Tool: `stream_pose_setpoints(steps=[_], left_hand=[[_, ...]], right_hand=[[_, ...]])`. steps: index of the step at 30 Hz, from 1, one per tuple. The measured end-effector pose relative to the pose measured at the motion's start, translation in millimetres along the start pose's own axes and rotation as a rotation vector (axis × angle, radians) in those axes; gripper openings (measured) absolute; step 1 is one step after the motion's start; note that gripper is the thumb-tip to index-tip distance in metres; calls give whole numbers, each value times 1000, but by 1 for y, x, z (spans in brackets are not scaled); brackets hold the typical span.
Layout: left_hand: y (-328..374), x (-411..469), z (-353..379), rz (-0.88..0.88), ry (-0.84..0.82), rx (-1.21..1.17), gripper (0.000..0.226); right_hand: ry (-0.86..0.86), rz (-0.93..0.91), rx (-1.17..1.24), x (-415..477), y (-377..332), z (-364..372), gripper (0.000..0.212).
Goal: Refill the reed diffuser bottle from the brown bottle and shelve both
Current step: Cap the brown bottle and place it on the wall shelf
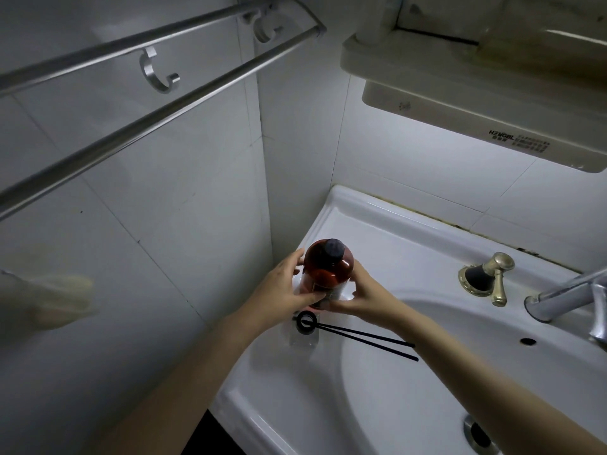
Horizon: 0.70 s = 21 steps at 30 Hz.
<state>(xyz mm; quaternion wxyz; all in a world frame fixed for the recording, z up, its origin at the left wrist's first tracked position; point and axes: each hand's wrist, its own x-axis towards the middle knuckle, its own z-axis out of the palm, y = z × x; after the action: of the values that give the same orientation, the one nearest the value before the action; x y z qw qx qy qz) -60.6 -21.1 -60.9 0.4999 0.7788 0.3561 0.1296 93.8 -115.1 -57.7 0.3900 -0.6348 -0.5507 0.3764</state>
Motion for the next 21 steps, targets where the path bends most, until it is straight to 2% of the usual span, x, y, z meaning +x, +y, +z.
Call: stream_pose_setpoints(steps=[3, 6, 11, 16, 21], left_hand=[[-4, -1, 0, -12, 3, 2, 76], [-7, -2, -3, -27, 3, 8, 71], [-10, -8, -9, -24, 44, 29, 60], [-6, -13, -17, -6, 66, 95, 50], [9, -24, -25, 17, 90, 141, 45]], right_hand=[[68, -51, 47, 8, 3, 7, 76], [168, 32, 154, 10, 12, 14, 71], [259, 96, 153, 7, 14, 19, 70], [287, 84, 184, 5, 6, 13, 65], [246, 54, 118, 4, -17, -4, 57]])
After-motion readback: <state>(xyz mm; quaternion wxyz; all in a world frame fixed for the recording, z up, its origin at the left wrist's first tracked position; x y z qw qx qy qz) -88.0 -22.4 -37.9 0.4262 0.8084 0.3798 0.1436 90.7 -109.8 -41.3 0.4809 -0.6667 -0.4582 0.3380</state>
